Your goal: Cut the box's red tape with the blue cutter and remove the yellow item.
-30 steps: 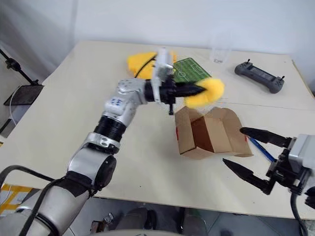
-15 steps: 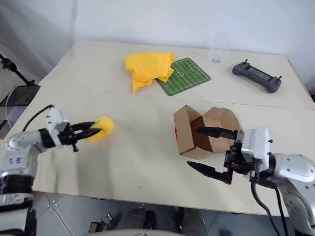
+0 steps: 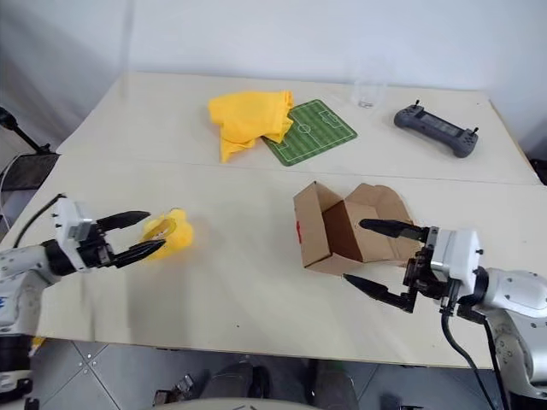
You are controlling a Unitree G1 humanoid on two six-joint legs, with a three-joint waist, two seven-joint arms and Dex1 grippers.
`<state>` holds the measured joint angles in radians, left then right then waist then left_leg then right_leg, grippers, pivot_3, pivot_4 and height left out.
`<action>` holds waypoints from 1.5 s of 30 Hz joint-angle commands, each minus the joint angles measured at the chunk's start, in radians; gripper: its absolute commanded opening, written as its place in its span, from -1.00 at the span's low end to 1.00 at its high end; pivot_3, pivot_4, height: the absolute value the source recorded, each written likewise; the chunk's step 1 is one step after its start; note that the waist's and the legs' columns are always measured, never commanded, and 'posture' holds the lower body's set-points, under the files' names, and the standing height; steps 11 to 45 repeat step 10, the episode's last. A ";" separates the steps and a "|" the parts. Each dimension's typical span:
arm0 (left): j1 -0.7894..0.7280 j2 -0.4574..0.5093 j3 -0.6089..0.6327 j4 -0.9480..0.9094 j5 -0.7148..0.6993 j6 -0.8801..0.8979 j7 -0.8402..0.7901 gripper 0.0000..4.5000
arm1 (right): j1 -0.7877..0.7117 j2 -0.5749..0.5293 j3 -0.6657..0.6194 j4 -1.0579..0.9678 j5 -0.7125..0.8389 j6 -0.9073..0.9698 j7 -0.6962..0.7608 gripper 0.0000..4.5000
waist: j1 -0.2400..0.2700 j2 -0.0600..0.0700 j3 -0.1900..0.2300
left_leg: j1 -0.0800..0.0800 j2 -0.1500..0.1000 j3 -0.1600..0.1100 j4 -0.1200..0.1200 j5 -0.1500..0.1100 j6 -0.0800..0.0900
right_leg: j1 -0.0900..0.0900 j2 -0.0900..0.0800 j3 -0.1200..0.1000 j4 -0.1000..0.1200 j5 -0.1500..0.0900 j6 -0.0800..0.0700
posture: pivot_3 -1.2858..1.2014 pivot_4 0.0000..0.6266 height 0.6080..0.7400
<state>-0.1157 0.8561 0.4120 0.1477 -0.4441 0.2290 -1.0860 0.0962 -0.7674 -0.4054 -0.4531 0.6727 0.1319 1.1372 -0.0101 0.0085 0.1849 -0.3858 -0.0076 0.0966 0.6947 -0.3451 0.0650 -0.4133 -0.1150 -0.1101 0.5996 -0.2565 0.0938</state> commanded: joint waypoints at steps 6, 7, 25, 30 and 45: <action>0.181 0.076 0.195 0.044 0.030 -0.158 -0.033 0.80 | 0.133 -0.062 -0.154 -0.075 0.064 0.014 0.084 1.00 | 0.021 0.001 0.000 | 0.001 0.000 -0.001 -0.002 0.000 0.000 | 0.001 -0.001 0.000 -0.007 -0.001 -0.001 | 0.03 -0.52 1.00; 0.184 0.071 0.191 0.045 0.032 -0.172 -0.028 0.80 | 0.141 -0.056 -0.154 -0.076 0.059 0.008 0.082 1.00 | 0.025 0.001 0.000 | 0.001 0.000 -0.001 -0.003 0.000 0.000 | 0.001 -0.001 0.000 -0.007 -0.001 -0.001 | 0.03 -0.52 1.00; 0.176 0.059 0.179 0.057 0.041 -0.221 -0.013 0.80 | 0.149 -0.045 -0.148 -0.074 0.044 -0.013 0.076 1.00 | 0.029 0.001 0.000 | 0.001 0.000 0.000 -0.003 0.000 0.000 | 0.000 -0.001 0.001 -0.007 -0.001 -0.001 | 0.03 -0.52 1.00; 0.176 0.059 0.179 0.057 0.041 -0.221 -0.013 0.80 | 0.149 -0.045 -0.148 -0.074 0.044 -0.013 0.076 1.00 | 0.029 0.001 0.000 | 0.001 0.000 0.000 -0.003 0.000 0.000 | 0.000 -0.001 0.001 -0.007 -0.001 -0.001 | 0.03 -0.52 1.00; 0.176 0.059 0.179 0.057 0.041 -0.221 -0.013 0.80 | 0.149 -0.045 -0.148 -0.074 0.044 -0.013 0.076 1.00 | 0.029 0.001 0.000 | 0.001 0.000 0.000 -0.003 0.000 0.000 | 0.000 -0.001 0.001 -0.007 -0.001 -0.001 | 0.03 -0.52 1.00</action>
